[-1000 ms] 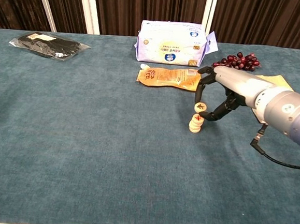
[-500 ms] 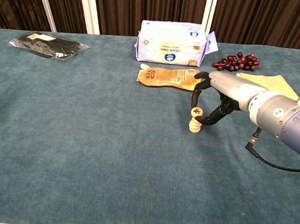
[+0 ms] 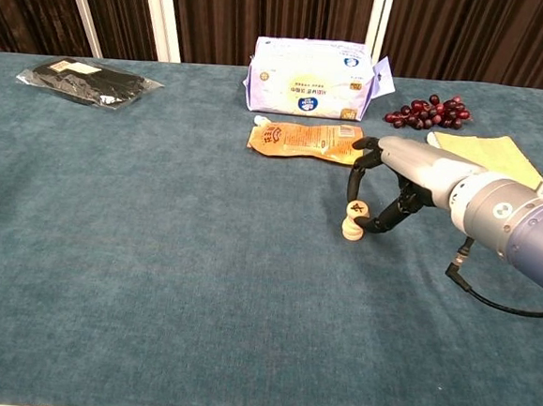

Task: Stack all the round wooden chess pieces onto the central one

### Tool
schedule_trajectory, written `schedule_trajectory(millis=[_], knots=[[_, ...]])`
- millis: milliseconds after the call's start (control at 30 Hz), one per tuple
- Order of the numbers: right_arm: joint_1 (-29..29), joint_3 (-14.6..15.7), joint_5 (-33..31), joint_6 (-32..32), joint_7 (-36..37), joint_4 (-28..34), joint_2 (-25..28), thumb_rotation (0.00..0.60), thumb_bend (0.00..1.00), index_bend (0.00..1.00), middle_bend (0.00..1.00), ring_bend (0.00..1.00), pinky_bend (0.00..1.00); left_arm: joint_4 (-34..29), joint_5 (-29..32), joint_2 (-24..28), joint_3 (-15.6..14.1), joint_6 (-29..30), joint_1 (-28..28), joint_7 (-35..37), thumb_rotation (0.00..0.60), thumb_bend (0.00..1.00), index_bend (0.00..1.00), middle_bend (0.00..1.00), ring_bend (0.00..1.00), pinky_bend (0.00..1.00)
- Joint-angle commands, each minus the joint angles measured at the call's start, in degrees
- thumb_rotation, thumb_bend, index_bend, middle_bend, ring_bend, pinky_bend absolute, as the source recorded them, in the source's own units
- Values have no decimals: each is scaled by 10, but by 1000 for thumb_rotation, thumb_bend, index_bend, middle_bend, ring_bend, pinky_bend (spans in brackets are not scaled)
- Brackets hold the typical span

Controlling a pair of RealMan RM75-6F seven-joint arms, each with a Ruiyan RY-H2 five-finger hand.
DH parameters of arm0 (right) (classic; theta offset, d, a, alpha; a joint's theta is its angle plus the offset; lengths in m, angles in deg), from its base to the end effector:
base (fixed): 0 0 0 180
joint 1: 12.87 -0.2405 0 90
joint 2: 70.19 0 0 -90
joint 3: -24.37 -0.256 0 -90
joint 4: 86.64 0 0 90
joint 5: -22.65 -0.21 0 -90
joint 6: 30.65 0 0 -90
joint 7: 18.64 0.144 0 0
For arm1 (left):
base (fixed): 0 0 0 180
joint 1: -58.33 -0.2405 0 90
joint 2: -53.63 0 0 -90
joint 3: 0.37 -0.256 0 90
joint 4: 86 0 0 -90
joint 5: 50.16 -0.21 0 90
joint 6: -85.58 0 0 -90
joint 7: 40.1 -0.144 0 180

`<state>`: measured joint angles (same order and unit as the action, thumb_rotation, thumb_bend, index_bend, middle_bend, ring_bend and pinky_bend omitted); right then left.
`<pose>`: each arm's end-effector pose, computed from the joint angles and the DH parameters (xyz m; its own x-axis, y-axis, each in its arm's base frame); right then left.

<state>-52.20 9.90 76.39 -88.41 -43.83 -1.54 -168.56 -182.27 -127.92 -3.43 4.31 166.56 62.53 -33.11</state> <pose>-0.1373 -0.3258 -0.0544 0.2667 -0.3391 0.9022 -0.9570 -0.2037 0.2064 -0.3271 0.1821 0.1956 0.3108 0.0250 0.9502 0.9398 0.1415 -0.3111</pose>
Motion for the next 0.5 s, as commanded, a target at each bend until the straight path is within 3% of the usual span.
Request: schedule_trajectory(millis=[33, 500], knots=[[-1, -1, -4, -1, 1, -2, -1, 600, 408, 527, 0, 0, 0, 0, -1, 0, 0, 0, 0, 0, 600, 530, 154, 0, 0, 0], [-4, 5, -6, -6, 5, -5, -1, 600, 408, 471, 0, 0, 0, 0, -1, -1, -1, 0, 0, -2, 600, 530, 154, 0, 0, 0]])
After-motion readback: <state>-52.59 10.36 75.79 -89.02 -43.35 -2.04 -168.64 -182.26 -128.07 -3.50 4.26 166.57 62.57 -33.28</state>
